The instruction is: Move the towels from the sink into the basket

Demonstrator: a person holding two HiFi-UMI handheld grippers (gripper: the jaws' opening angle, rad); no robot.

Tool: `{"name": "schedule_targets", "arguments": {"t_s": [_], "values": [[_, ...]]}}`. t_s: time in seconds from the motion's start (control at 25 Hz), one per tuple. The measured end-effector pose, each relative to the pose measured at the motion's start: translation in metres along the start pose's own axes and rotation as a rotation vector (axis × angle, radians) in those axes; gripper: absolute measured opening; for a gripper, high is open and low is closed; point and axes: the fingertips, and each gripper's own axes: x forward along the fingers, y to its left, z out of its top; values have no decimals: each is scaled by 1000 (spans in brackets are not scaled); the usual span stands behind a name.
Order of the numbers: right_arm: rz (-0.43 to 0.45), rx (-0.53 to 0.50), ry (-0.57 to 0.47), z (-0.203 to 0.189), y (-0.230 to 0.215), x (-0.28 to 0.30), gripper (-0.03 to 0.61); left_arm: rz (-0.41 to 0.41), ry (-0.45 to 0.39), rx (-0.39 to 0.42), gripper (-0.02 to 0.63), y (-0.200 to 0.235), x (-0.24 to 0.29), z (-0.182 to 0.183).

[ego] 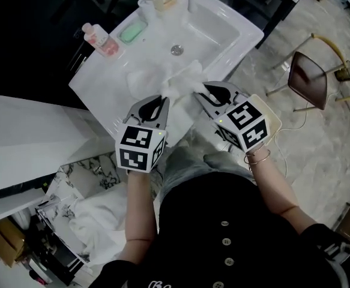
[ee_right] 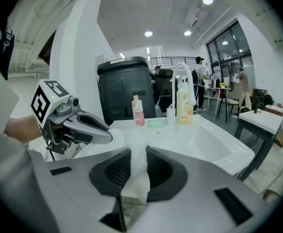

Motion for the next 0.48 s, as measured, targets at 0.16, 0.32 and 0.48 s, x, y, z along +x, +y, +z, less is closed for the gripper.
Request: {"name": "schedule_targets", "arguments": {"t_s": [0.16, 0.32, 0.48], "values": [[-35, 11, -26, -3, -30, -35, 65, -24, -29, 4, 29, -36, 19, 23], [-87, 29, -57, -9, -59, -70, 64, -68, -52, 32, 29, -73, 43, 46], [-145, 51, -81, -16, -89, -106, 65, -120, -65, 77, 29, -108, 64, 68]]}}
